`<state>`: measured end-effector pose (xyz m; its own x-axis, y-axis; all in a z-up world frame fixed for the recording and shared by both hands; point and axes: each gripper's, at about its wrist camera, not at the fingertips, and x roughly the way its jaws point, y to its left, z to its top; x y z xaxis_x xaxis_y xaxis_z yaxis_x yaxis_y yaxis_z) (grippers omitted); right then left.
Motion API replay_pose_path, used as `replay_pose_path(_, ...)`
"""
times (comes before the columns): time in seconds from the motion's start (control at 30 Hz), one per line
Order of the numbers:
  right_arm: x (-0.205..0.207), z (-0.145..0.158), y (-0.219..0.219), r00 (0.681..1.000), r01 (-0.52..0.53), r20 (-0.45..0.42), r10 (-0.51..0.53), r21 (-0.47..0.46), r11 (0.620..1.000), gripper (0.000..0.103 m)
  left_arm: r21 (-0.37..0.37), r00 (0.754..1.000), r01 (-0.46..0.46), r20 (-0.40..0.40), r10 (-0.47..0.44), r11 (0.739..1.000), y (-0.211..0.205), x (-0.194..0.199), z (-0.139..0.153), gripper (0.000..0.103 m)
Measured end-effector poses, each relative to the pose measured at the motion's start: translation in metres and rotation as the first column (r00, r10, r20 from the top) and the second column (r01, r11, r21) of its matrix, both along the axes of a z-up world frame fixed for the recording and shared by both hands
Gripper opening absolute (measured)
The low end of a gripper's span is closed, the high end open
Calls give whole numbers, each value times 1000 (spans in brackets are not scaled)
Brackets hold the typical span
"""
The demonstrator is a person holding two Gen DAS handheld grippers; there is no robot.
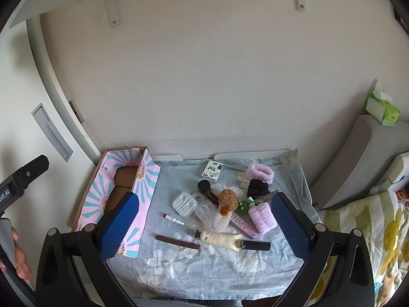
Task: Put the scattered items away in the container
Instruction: 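Move both tools toward the scattered items on the bed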
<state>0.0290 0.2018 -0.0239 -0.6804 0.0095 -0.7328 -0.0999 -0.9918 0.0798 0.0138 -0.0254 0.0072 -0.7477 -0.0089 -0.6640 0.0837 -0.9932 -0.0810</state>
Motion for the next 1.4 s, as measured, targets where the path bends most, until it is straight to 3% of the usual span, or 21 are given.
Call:
replay_pose_path(0.23,1,2,-8,1000,-9,-8,10,32,999,103,20,1000,14,5,-14,1000,-3,-2,-1,102)
replay_pose_path(1.13,3,-5,1,1000,20,15,-20,-5,1000,103,-11,997,72,31,-71,997,12,-6,-6,102)
replay_pose_path(1.4,2,-13,22,998,56,26,-56,14,998,103,18,990,111,81,-112,994,25,-21,-26,102)
